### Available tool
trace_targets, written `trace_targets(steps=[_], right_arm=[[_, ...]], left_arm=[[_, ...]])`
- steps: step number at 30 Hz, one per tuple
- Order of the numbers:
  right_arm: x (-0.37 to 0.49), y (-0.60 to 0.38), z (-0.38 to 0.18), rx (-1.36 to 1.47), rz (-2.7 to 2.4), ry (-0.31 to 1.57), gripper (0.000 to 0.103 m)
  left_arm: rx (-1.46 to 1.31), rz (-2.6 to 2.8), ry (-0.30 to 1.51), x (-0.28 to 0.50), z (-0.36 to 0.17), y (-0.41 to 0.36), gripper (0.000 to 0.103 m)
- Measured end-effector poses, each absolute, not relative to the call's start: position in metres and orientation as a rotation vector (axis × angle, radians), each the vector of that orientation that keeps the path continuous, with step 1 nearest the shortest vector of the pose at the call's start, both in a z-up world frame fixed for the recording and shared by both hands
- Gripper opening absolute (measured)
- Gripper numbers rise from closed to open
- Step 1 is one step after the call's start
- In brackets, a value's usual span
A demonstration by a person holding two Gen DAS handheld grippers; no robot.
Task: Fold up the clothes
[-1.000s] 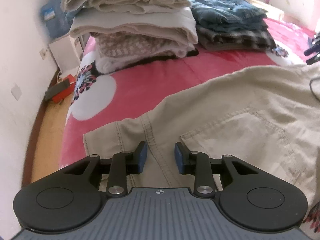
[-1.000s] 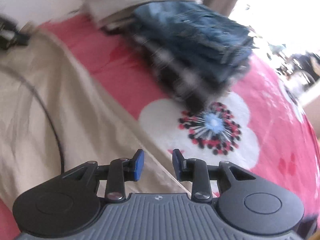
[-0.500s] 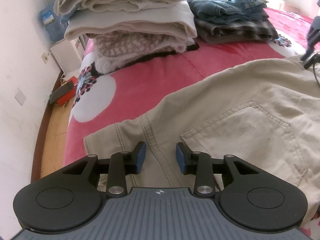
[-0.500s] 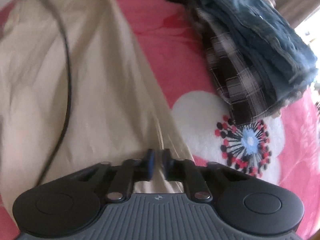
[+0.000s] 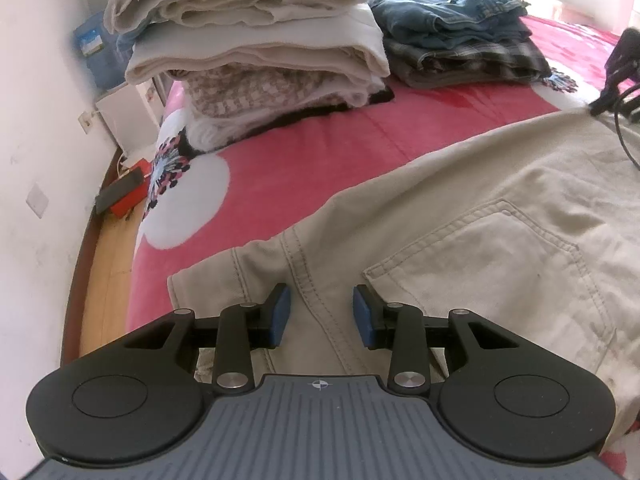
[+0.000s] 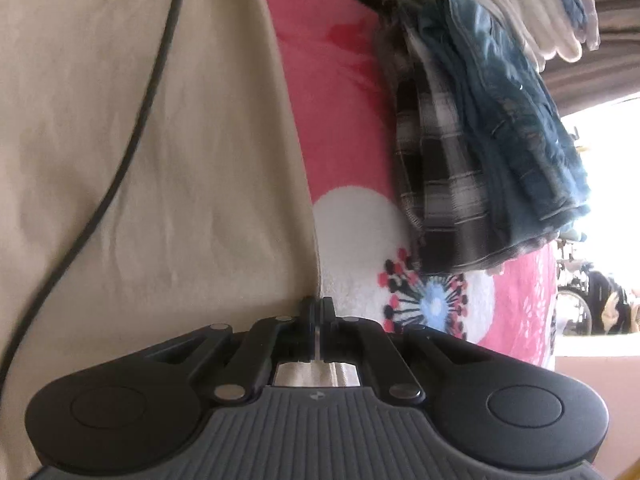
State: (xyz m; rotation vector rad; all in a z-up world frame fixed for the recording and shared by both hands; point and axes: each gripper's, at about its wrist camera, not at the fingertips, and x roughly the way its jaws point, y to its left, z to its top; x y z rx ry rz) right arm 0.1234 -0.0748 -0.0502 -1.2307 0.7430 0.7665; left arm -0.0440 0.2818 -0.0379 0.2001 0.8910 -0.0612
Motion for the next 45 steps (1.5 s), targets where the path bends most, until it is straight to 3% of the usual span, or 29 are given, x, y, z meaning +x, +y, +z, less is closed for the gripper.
trace_targets(steps=[1, 3, 8, 17, 22, 31, 45], right_arm=[[0.126, -0.078, -0.049, -1.178, 0.748, 0.753, 0.003], [0.15, -0.103, -0.03, -0.923, 0.626, 0.836, 0.022], [0.181, -0.212, 0.028, -0.438, 0.165, 0.881, 0.022], [0.083, -0.391, 0.125, -0.01, -0.248, 0.765, 0.023], [0.069, -0.405, 0.121, -0.18, -0.188, 0.826, 0.028], [0.119, -0.346, 0.02, -0.917, 0.202, 0.907, 0.028], [0.179, -0.355, -0.042, -1.108, 0.5, 1.143, 0.028]], left_arm=[[0.202, -0.061, 0.888, -0.044, -0.038, 0.282, 0.035], [0.208, -0.062, 0.89, -0.044, -0.038, 0.282, 0.035], [0.216, -0.065, 0.895, -0.042, -0.037, 0.282, 0.036], [0.193, -0.037, 0.841, -0.04, -0.006, 0.271, 0.036], [0.211, -0.148, 0.777, -0.024, 0.02, 0.226, 0.036], [0.406, -0.418, 0.767, 0.008, 0.002, 0.097, 0.036], [0.457, -0.497, 0.915, 0.021, -0.034, 0.072, 0.036]])
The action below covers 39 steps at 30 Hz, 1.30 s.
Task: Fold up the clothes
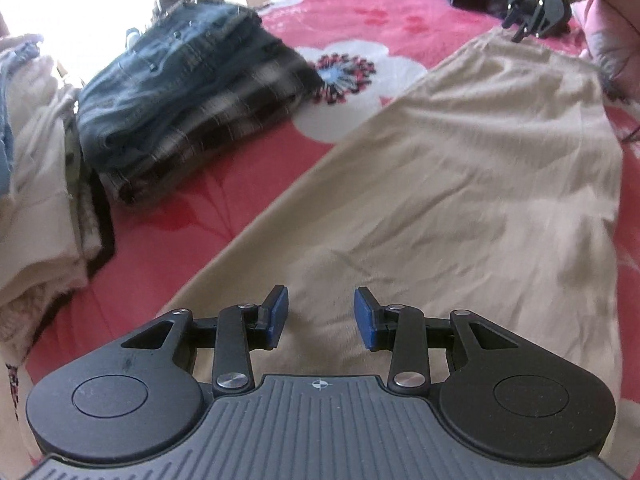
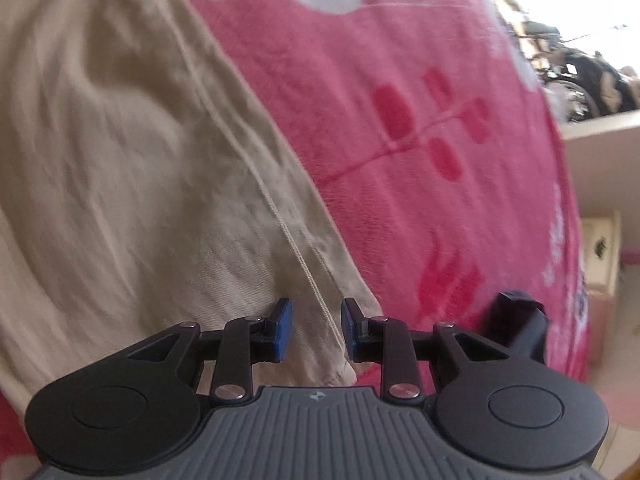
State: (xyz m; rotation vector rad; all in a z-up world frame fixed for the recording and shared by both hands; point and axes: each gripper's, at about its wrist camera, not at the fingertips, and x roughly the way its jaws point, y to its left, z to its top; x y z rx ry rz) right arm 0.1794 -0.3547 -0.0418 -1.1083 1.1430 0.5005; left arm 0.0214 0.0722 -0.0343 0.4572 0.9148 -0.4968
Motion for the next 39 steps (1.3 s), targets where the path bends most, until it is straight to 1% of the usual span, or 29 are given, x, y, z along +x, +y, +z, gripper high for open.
trace_targets(steps=[7, 9, 13, 14, 16, 17, 20, 26, 35, 39], right_arm=[[0.196, -0.358, -0.052, -1.083, 0.576, 1.241, 0.028], [0.196, -0.357, -0.053, -1.078, 0.587, 1.263, 0.02], [0.186, -0.354, -0.056, -1.121, 0.582, 1.244, 0.016], [0.183, -0.353, -0.055, -1.131, 0.573, 1.232, 0.012], [0.176, -0.35, -0.054, -1.161, 0.552, 1.198, 0.008], [0.172, -0.35, -0.052, -1.183, 0.535, 1.168, 0.003], [0.161, -0.354, -0.042, -1.231, 0.466, 1.077, 0.003], [0.16, -0.356, -0.033, -1.29, 0.389, 0.992, 0.002], [0.176, -0.354, -0.059, -1.343, 0.372, 1.0, 0.001], [0.184, -0.371, -0.078, -1.361, 0.253, 0.998, 0.0]], left_arm=[[0.451, -0.488, 0.935, 0.027, -0.039, 0.068, 0.037], [0.449, -0.488, 0.935, 0.028, -0.039, 0.067, 0.037], [0.448, -0.489, 0.929, 0.029, -0.04, 0.068, 0.037], [0.447, -0.489, 0.927, 0.029, -0.04, 0.068, 0.037], [0.443, -0.489, 0.924, 0.029, -0.04, 0.068, 0.037], [0.442, -0.489, 0.922, 0.03, -0.04, 0.068, 0.037], [0.444, -0.493, 0.917, 0.029, -0.04, 0.068, 0.037], [0.449, -0.493, 0.917, 0.029, -0.041, 0.067, 0.037], [0.467, -0.482, 0.917, 0.029, -0.042, 0.063, 0.037], [0.466, -0.482, 0.917, 0.029, -0.043, 0.063, 0.037]])
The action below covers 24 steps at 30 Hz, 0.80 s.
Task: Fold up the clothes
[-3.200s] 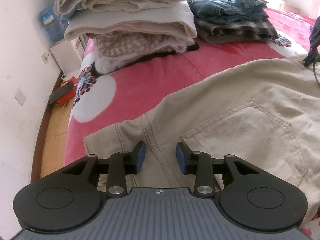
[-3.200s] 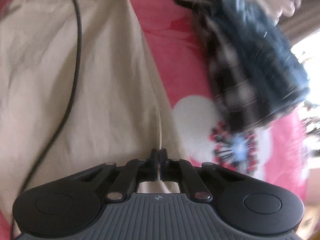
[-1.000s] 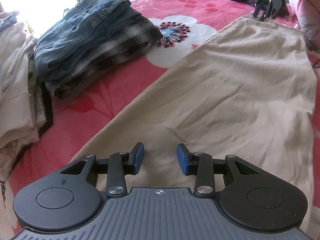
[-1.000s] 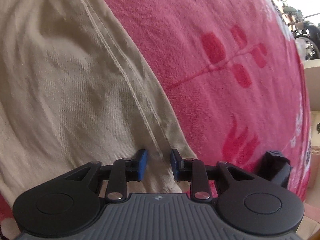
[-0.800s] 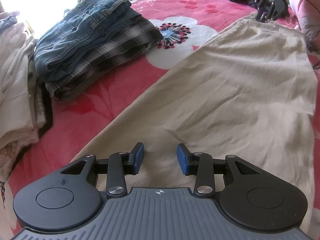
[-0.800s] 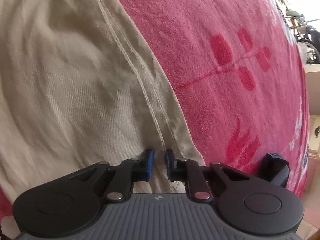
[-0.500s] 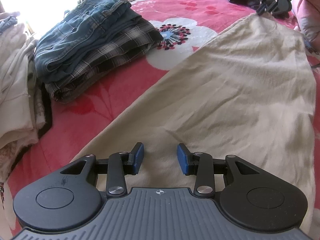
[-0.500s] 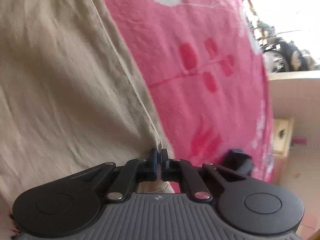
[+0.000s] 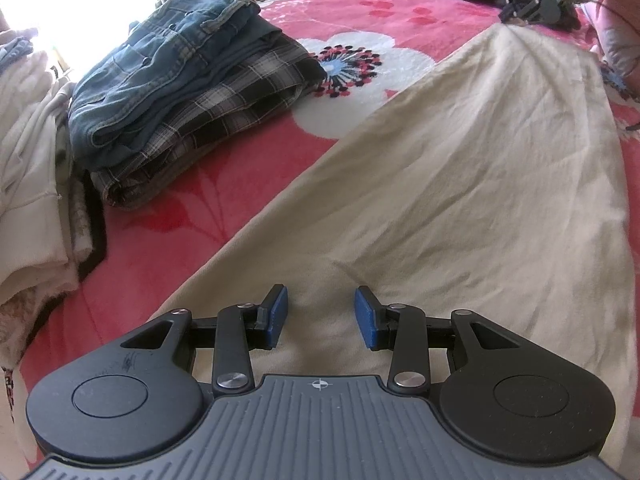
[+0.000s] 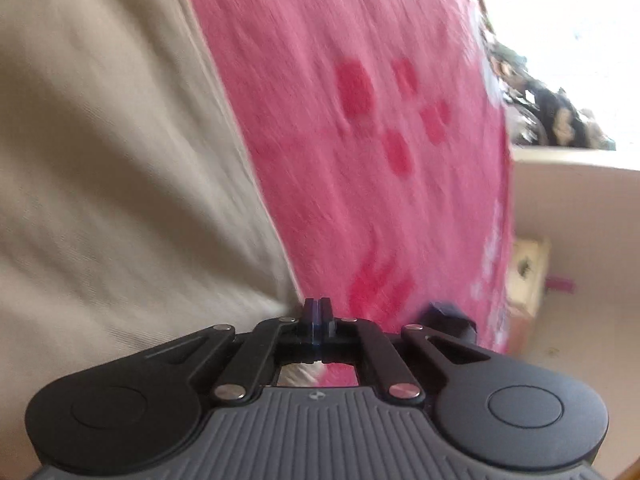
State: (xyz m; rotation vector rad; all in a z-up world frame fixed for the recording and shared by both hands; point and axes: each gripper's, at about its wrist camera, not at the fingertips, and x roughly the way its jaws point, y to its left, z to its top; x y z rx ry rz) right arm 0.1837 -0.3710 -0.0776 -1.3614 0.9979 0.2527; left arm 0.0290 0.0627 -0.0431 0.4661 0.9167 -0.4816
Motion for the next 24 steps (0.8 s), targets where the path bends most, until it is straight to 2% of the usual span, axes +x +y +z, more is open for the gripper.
trace_targets(steps=[3, 8, 15, 20, 24], right_arm=[[0.186, -0.387, -0.068, -1.289, 0.147, 0.98, 0.0], [0.186, -0.395, 0.005, -0.979, -0.039, 0.878, 0.0], [0.114, -0.394, 0.116, -0.387, -0.141, 0.714, 0.014], [0.051, -0.395, 0.15, -0.208, -0.198, 0.665, 0.015], [0.02, -0.397, 0.157, -0.207, -0.231, 0.691, 0.016]], left_arm=[[0.462, -0.483, 0.914, 0.029, -0.044, 0.064, 0.037], [0.458, -0.482, 0.91, 0.03, -0.044, 0.063, 0.038], [0.439, -0.466, 0.902, 0.033, -0.045, 0.063, 0.04], [0.438, -0.446, 0.891, 0.034, -0.045, 0.062, 0.042], [0.43, -0.429, 0.885, 0.036, -0.045, 0.06, 0.042]])
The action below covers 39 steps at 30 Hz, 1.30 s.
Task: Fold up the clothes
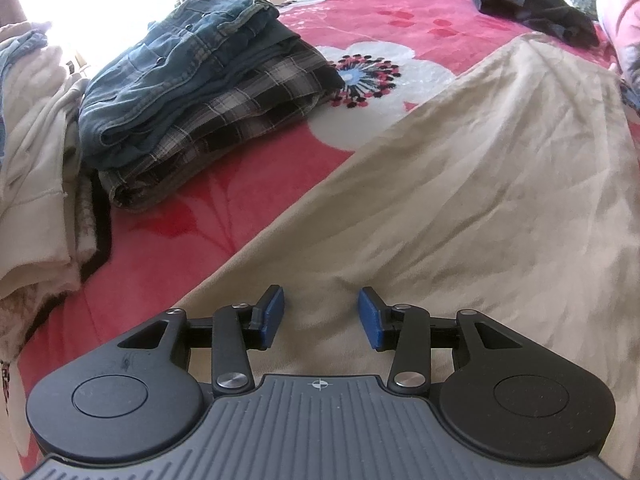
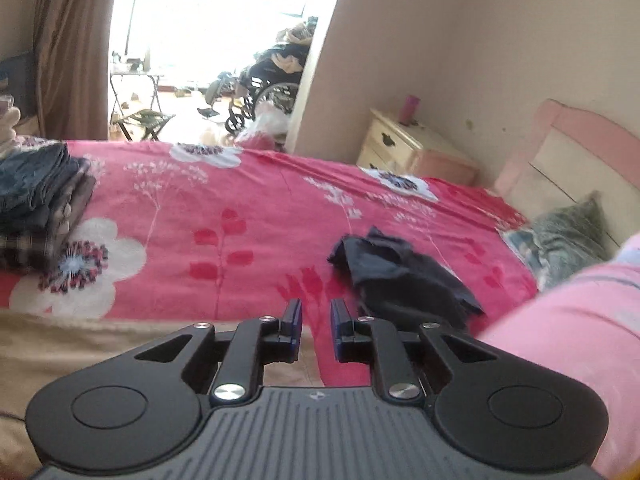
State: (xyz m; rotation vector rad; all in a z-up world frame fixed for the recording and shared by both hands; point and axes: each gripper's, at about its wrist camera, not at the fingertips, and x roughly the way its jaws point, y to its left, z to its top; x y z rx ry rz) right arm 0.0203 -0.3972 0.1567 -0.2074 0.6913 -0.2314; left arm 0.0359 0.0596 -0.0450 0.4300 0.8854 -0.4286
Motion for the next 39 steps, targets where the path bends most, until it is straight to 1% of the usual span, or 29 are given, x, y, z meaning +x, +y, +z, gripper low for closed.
trace_targets(steps=[2, 4, 7, 9, 14, 16, 20, 22, 25, 28, 29, 32, 34, 36, 38, 39], right_arm=[[0.012, -0.398, 0.156, -0.232, -0.247, 0.716, 0.016], [0.013, -0.403, 0.151, -0.234, -0.208, 0.781, 0.016], [0.027, -0.399, 0.128, -0.303, -0.133, 0.906, 0.016], [0.039, -0.4, 0.109, -0.301, -0.15, 0.987, 0.016], [0.063, -0.403, 0.069, -0.287, -0.16, 1.099, 0.016], [0.073, -0.396, 0.052, -0.362, -0.095, 1.135, 0.016], [0.082, -0.368, 0.023, -0.585, 0.107, 1.145, 0.016], [0.085, -0.354, 0.006, -0.701, 0.215, 1.154, 0.012], [0.099, -0.359, -0.041, -0.969, 0.119, 1.237, 0.012], [0.119, -0.384, -0.073, -1.065, -0.117, 1.292, 0.012], [0.125, -0.387, -0.068, -1.008, -0.163, 1.276, 0.009], [0.132, -0.395, -0.032, -0.746, -0.268, 1.172, 0.013], [0.124, -0.409, 0.004, -0.48, -0.36, 1.111, 0.019], [0.099, -0.423, 0.036, -0.168, -0.396, 1.066, 0.025], [0.068, -0.419, 0.056, 0.011, -0.37, 0.973, 0.027], [0.053, -0.411, 0.062, 0.07, -0.366, 0.932, 0.038]], left_arm=[[0.43, -0.421, 0.88, 0.036, -0.046, 0.058, 0.042], [0.425, -0.414, 0.879, 0.036, -0.046, 0.058, 0.042], [0.422, -0.41, 0.88, 0.036, -0.046, 0.058, 0.042], [0.421, -0.406, 0.88, 0.036, -0.047, 0.058, 0.042], [0.421, -0.393, 0.881, 0.037, -0.047, 0.056, 0.042], [0.422, -0.393, 0.882, 0.037, -0.047, 0.055, 0.042], [0.416, -0.391, 0.885, 0.041, -0.047, 0.054, 0.042], [0.416, -0.39, 0.884, 0.042, -0.048, 0.054, 0.042], [0.415, -0.389, 0.883, 0.042, -0.048, 0.053, 0.042], [0.412, -0.392, 0.881, 0.042, -0.048, 0.054, 0.042], [0.411, -0.393, 0.88, 0.042, -0.048, 0.054, 0.042], [0.412, -0.397, 0.877, 0.042, -0.047, 0.055, 0.042], [0.412, -0.401, 0.875, 0.043, -0.048, 0.055, 0.042], [0.408, -0.402, 0.874, 0.043, -0.048, 0.055, 0.042], [0.402, -0.401, 0.871, 0.043, -0.048, 0.055, 0.042], [0.4, -0.401, 0.869, 0.043, -0.048, 0.055, 0.042]])
